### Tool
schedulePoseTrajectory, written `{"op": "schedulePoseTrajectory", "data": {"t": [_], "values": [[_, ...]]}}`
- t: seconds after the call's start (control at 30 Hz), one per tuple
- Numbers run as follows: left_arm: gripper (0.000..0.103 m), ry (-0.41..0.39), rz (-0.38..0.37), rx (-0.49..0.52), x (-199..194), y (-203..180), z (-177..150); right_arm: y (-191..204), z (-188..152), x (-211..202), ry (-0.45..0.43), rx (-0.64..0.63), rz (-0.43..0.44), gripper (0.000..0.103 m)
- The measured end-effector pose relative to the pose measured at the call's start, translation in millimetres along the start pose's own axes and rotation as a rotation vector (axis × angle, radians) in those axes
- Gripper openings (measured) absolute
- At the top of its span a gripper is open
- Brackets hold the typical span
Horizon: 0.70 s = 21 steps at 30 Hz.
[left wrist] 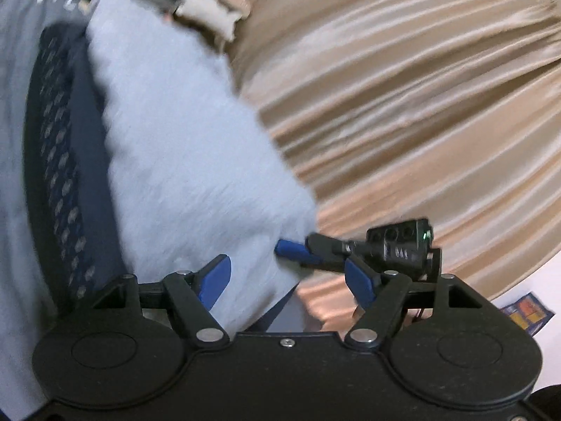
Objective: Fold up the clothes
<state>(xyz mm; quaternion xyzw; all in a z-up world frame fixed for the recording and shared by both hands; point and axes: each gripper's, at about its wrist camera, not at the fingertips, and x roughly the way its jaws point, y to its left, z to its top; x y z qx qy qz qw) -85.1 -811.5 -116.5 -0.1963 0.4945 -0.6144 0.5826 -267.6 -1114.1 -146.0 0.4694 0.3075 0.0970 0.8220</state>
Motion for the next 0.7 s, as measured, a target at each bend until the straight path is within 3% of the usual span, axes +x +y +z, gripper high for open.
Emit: {"op": "schedulePoseTrajectory", "data": {"t": [0.13,0.3,0.47,0.7], "values": [[0.070,0.037,0.036,-0.041,-10,22,-20,-22,-2,-12,-0.020,0.043,-0.022,0.026],[0.070,0.015,0.026,-0.053,-34,24,-27,-29,-5,-23,-0.012,0.045,-0.051,0.026],[0.071,-0.046,-0.070,-0.018,-26,-3,-9,-38,-11,-27,-0.008,0.046,-0.068,0.026],[0.072,0.061,-0.011,-0.015,6,0,-14,-47,-15,-38,-0.048,0.072,-0.075,0.024]]}}
